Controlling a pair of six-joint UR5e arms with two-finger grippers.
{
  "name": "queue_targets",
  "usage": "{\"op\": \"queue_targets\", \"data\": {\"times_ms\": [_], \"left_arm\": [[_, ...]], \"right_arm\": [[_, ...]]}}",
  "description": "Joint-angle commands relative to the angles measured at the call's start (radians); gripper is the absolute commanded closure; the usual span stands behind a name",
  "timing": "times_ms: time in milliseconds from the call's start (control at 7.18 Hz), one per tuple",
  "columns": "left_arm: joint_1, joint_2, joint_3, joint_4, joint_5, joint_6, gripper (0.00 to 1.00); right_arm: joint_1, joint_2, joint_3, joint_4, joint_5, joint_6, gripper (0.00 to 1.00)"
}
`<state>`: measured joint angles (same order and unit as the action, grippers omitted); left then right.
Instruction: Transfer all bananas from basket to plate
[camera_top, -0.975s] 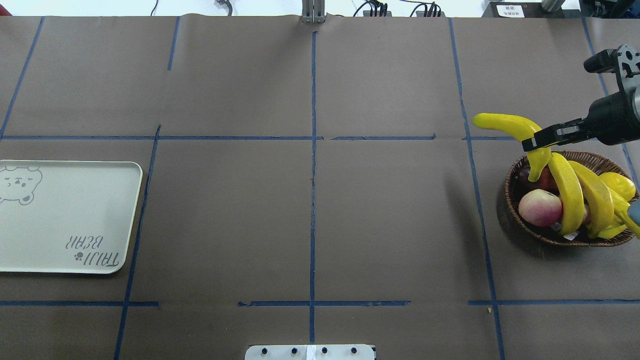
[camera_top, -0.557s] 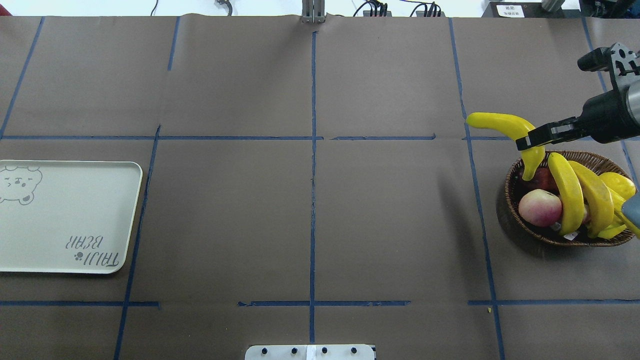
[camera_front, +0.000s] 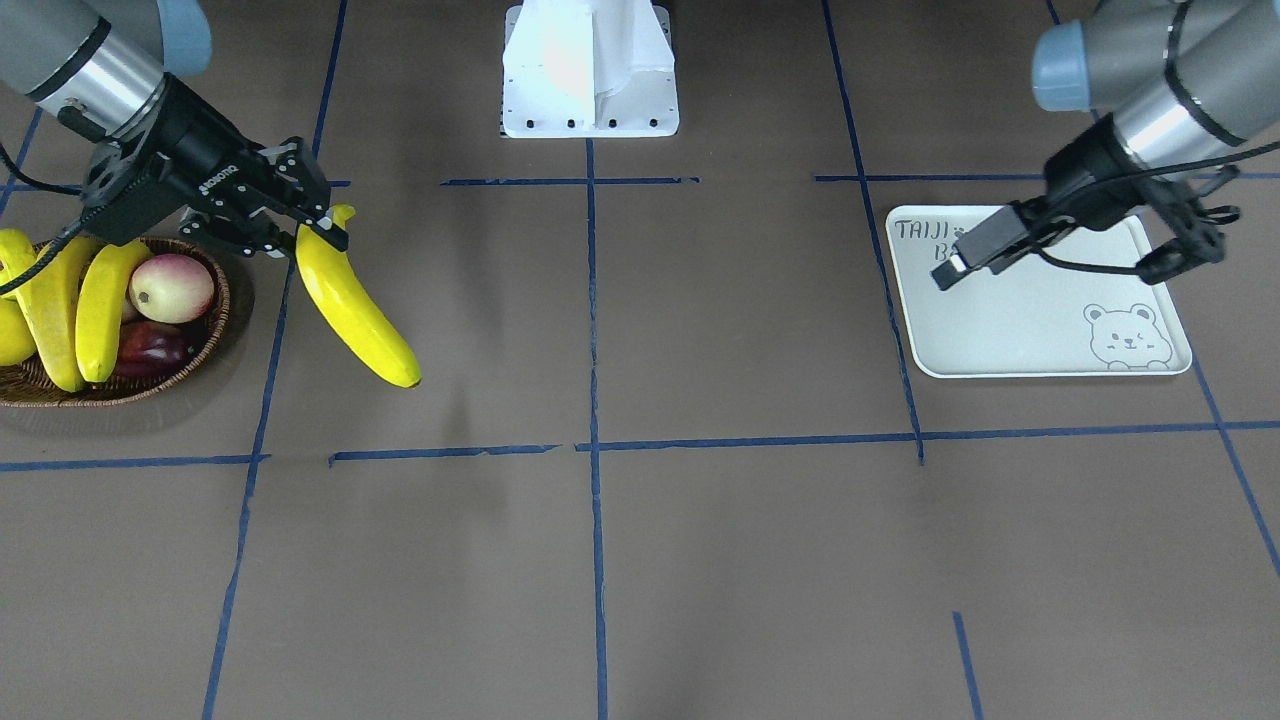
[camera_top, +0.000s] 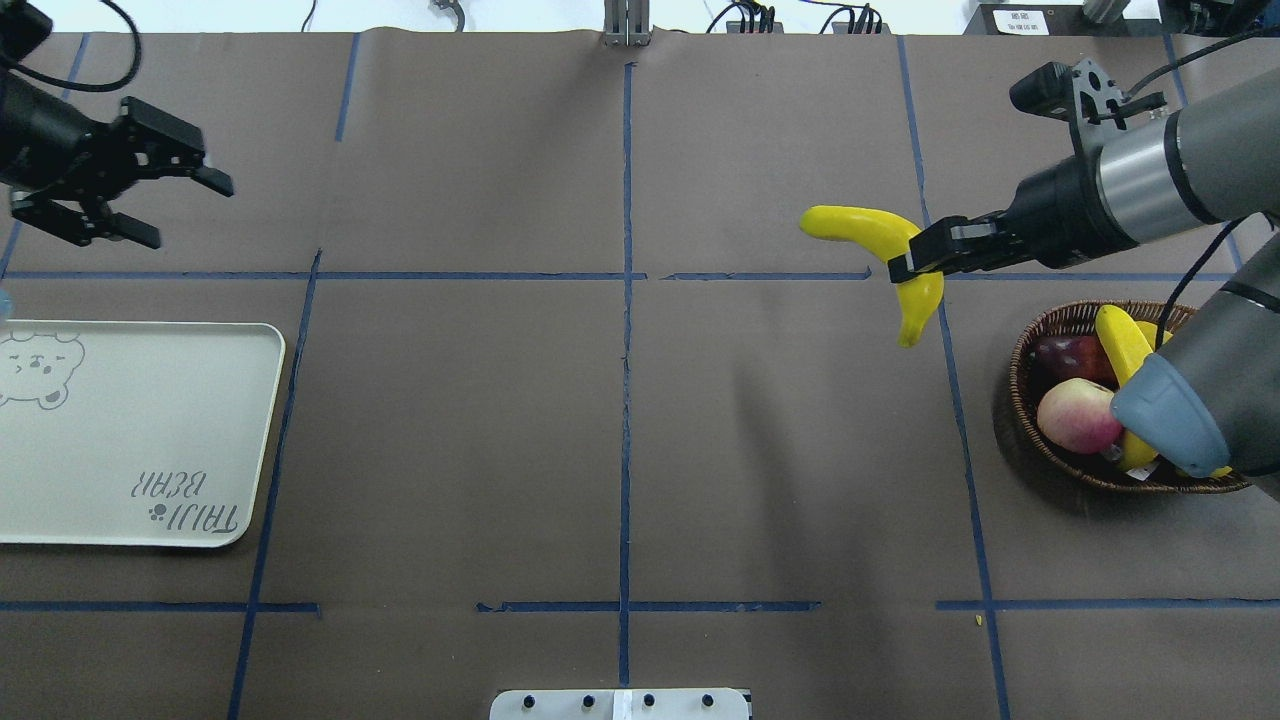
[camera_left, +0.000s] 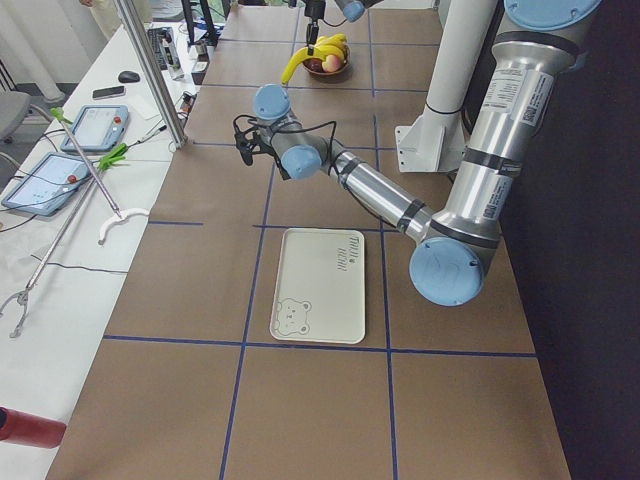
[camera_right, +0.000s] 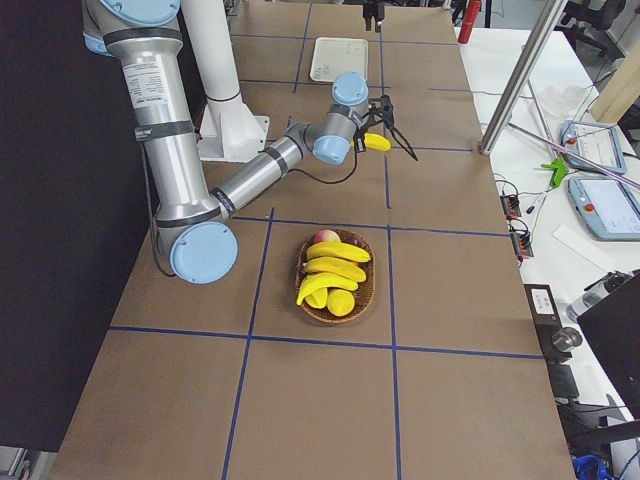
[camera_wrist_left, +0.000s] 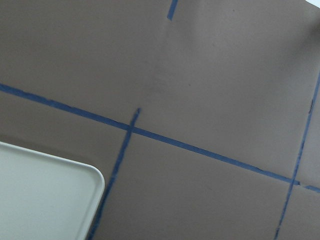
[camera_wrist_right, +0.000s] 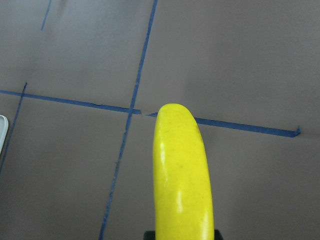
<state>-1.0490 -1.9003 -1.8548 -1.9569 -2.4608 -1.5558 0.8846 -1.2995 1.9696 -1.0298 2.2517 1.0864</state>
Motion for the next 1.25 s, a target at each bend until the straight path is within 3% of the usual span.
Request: {"op": "queue_targets", "data": {"times_ms": [0,418,836,1115], "left_arm": [[0.125,-0.124,0.009,0.001,0.031,-0.316,0.0],[0.22,-0.307,0.061,0.0,0.202,-0.629,0.0],[0.299,-0.402,0.131,-0.002,0.343,-0.685,0.0],[0.352,-0.405,0.138,-0.004,0.373,-0.695,0.0]], "right_arm": [[-0.093,0.069,0.003,0.002,-0.105,0.117,1.0],[-0.228,0.146,0.009,0.001,-0.275,0.25,1.0],[-0.291,0.19,0.005,-0.003,-0.304,0.268,1.0],[-0.305,0.212,0.008,-0.001,-0.322,0.27,1.0]]}}
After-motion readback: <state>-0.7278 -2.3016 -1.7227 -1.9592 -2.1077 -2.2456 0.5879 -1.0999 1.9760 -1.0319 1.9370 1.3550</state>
